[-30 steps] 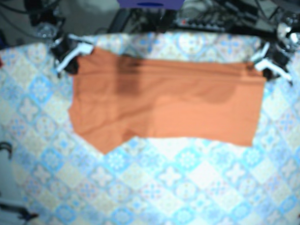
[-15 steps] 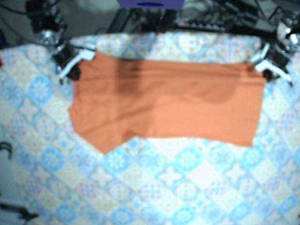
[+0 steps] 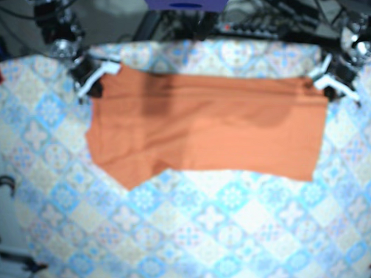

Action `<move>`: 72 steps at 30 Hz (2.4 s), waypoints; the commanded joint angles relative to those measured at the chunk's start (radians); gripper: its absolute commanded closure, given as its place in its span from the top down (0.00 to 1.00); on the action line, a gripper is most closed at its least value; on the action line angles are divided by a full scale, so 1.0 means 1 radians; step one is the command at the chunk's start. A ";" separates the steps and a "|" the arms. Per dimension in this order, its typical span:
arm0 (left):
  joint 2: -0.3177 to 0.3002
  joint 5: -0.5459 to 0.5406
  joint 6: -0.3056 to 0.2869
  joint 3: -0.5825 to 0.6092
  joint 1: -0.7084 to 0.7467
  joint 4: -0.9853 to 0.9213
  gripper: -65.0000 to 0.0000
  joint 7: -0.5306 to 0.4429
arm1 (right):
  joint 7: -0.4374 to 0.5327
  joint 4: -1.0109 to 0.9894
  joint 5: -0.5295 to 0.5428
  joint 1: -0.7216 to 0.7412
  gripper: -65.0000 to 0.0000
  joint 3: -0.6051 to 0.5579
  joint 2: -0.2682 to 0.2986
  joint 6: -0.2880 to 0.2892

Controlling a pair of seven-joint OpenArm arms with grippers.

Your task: Fold the T-shirt properly

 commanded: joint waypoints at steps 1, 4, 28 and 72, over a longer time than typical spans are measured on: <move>-0.022 0.001 0.019 -0.014 -0.003 0.008 0.00 0.004 | -0.002 0.013 0.000 0.011 0.00 0.006 0.013 -0.019; -0.016 0.003 0.019 -0.014 -0.013 0.008 0.00 0.004 | -0.002 0.010 0.000 0.011 0.00 0.007 0.013 -0.019; -0.003 0.003 0.019 -0.008 -0.102 -0.087 0.04 0.003 | -0.002 0.008 0.000 0.011 0.00 0.006 0.013 -0.019; -0.010 0.004 0.018 0.041 -0.150 -0.086 0.65 0.003 | -0.003 0.008 -0.001 0.007 0.03 0.010 0.013 -0.019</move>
